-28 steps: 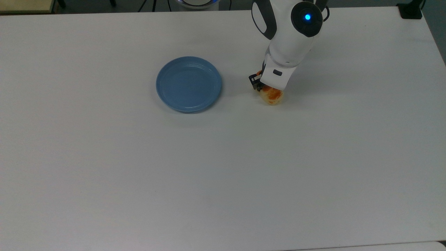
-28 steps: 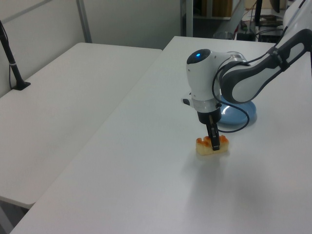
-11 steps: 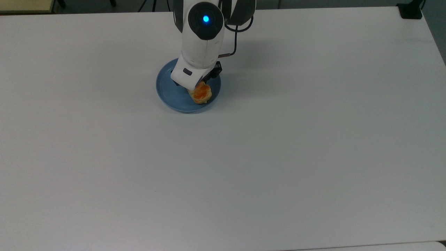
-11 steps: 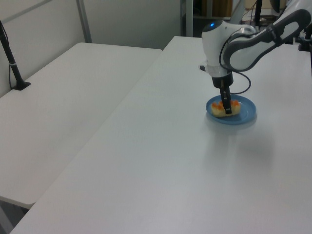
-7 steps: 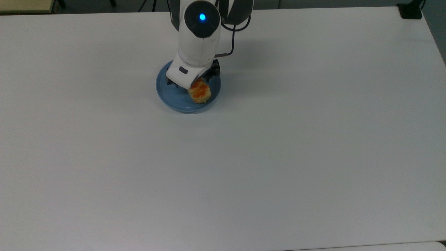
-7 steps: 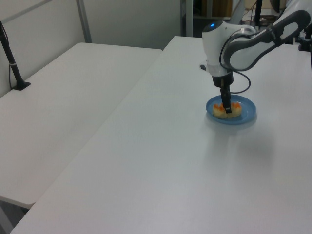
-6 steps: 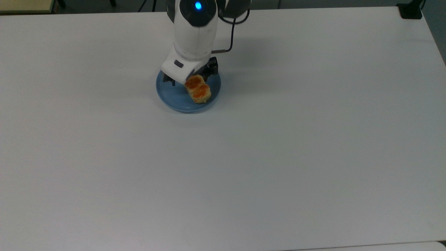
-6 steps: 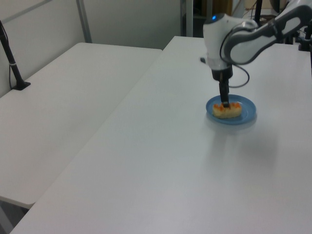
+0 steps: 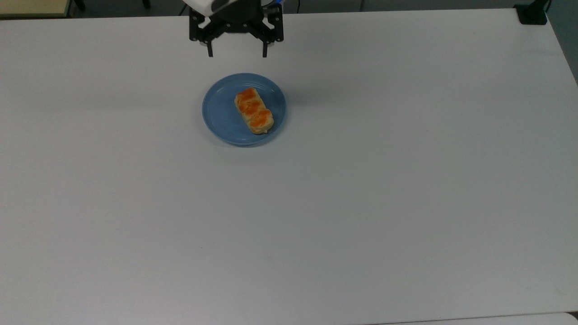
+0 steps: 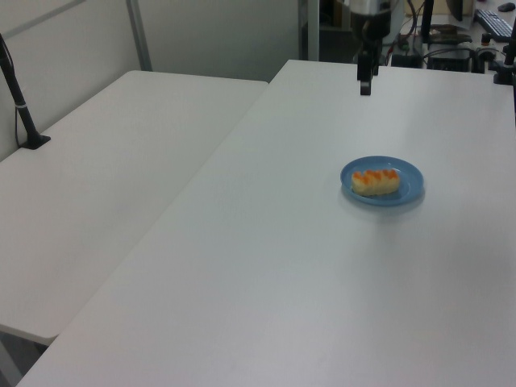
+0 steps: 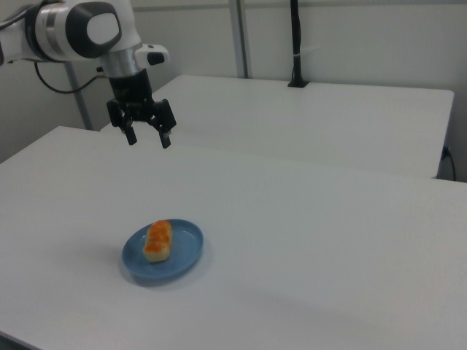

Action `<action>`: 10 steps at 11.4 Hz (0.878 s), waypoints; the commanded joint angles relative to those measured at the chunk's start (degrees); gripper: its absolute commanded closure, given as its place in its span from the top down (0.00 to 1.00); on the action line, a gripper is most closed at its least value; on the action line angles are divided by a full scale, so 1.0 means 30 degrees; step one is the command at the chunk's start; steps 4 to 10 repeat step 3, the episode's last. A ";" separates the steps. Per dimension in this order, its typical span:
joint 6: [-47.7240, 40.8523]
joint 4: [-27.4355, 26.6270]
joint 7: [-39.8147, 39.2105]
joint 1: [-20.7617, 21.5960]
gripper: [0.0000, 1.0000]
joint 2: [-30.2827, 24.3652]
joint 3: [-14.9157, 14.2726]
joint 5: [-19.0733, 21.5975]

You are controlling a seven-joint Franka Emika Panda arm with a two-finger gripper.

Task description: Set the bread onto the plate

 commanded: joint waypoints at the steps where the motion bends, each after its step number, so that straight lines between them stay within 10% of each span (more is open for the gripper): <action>1: -0.0558 0.0549 0.1532 -0.1555 1.00 -0.0453 0.0529 0.1316; 10: -0.0529 0.0550 0.2039 -0.1587 1.00 -0.0484 0.0500 0.1349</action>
